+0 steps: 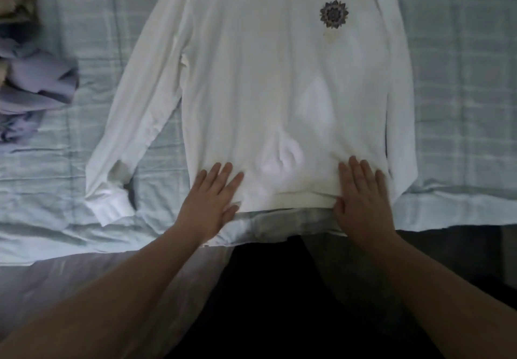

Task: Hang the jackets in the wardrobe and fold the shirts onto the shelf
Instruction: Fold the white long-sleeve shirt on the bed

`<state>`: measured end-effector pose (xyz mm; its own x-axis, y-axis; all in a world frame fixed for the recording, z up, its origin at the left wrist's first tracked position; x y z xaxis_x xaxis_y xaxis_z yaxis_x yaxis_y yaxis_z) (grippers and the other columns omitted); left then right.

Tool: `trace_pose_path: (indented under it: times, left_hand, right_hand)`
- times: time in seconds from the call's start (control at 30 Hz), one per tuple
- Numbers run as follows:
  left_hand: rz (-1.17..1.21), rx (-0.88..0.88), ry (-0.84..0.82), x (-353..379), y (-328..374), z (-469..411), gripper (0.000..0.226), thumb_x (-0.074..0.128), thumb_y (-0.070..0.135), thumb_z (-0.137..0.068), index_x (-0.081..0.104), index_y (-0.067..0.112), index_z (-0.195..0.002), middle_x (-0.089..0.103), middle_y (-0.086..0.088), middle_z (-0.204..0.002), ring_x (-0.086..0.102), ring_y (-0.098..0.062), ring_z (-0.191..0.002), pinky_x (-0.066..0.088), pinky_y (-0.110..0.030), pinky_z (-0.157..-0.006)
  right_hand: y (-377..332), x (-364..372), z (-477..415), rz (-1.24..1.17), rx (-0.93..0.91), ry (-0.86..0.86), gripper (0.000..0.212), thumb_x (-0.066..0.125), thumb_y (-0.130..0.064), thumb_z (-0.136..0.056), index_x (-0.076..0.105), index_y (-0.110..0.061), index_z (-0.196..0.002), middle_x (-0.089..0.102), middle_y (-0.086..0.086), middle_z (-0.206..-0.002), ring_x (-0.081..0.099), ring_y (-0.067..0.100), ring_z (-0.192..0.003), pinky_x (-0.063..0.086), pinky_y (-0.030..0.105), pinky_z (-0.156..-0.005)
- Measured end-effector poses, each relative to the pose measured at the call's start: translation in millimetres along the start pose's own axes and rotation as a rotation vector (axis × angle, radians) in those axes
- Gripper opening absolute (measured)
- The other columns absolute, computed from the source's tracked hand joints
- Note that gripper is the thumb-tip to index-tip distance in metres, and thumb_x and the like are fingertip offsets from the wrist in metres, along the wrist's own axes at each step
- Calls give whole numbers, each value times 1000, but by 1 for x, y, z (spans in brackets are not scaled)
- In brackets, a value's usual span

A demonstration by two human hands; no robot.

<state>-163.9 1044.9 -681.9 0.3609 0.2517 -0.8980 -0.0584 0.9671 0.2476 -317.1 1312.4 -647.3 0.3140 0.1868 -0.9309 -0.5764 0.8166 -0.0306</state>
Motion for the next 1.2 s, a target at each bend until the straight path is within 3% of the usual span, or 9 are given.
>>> trace_pose_path:
  times: [0.07, 0.17, 0.27, 0.37, 0.5, 0.6, 0.8, 0.97, 1.2]
  left_hand:
    - [11, 8, 12, -2, -3, 2, 72, 51, 31, -93, 21, 19, -158, 22, -13, -162, 23, -36, -148, 22, -51, -119]
    - [28, -24, -6, -1, -9, 6, 95, 58, 4, -79, 11, 22, -159, 12, -10, -165, 14, -32, -151, 14, -47, -122]
    - [24, -81, -38, -2, -17, 13, 109, 66, -1, -74, 5, 25, -159, 2, -8, -166, 6, -27, -153, 8, -43, -124]
    - [21, -104, -32, -5, -24, 21, 106, 58, -7, -75, 2, 25, -158, 4, -9, -166, 6, -25, -153, 9, -41, -125]
    - [92, -157, 11, -13, -36, 34, 107, 54, -16, -69, 11, 23, -158, 13, -8, -165, 8, -23, -153, 8, -39, -124]
    - [116, -148, 52, -21, -38, 42, 106, 51, -21, -67, 16, 19, -158, 16, -8, -164, 10, -22, -152, 3, -36, -124]
    - [99, -158, 93, -28, -51, 54, 99, 46, -22, -70, 20, 16, -157, 23, -8, -162, 17, -23, -151, 1, -32, -124]
    - [16, -127, -9, -15, -54, 55, 103, 49, -17, -74, 7, 24, -159, 9, -5, -165, 9, -22, -153, 7, -38, -124]
    - [41, -209, -89, 2, -46, 46, 101, 52, -4, -82, -7, 29, -158, -9, -2, -165, -10, -21, -152, -3, -36, -123]
  right_hand:
    - [11, -2, 5, 33, 3, -15, 84, 49, -23, -78, 20, -10, -156, 19, 18, -162, 15, 37, -150, 16, 53, -121]
    - [26, -3, 11, 19, 42, 9, 81, 58, -1, -75, 33, -9, -152, 34, 16, -157, 27, 35, -146, 28, 48, -119]
    - [31, -3, 9, -8, 48, 8, 73, 59, 3, -78, 43, -13, -148, 43, 11, -153, 37, 33, -142, 35, 46, -114]
    - [35, -17, 12, -108, 59, 140, 67, 62, 8, -76, 55, -13, -140, 49, 12, -149, 42, 36, -138, 36, 50, -110]
    - [58, -19, 21, -366, 308, 175, 73, 53, 9, -83, 39, -16, -150, 30, 13, -159, 25, 32, -146, 22, 44, -121]
    - [42, -7, 22, -297, 248, 86, 72, 54, 2, -85, 35, -15, -152, 30, 15, -159, 27, 31, -146, 24, 47, -121]
    - [22, 1, 19, 4, 147, 8, 75, 58, -1, -80, 35, -12, -151, 38, 16, -155, 45, 30, -136, 24, 51, -119]
    - [29, 14, 26, -77, 108, -130, 77, 47, 1, -88, 20, -21, -157, 13, 6, -165, 31, 27, -144, 49, 44, -101]
    - [48, 30, 33, -54, 200, -153, 78, 44, -6, -87, 15, -19, -158, 10, 15, -165, 20, 37, -149, 24, 48, -120]
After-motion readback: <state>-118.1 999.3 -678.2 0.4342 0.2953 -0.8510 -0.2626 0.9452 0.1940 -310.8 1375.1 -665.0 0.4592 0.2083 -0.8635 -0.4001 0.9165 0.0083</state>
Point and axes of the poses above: each hand's wrist, its own z-axis away from the middle knuckle, its own x-axis out of the palm, y = z × x, the point moved 9 cm from there along -z, towards the middle knuckle
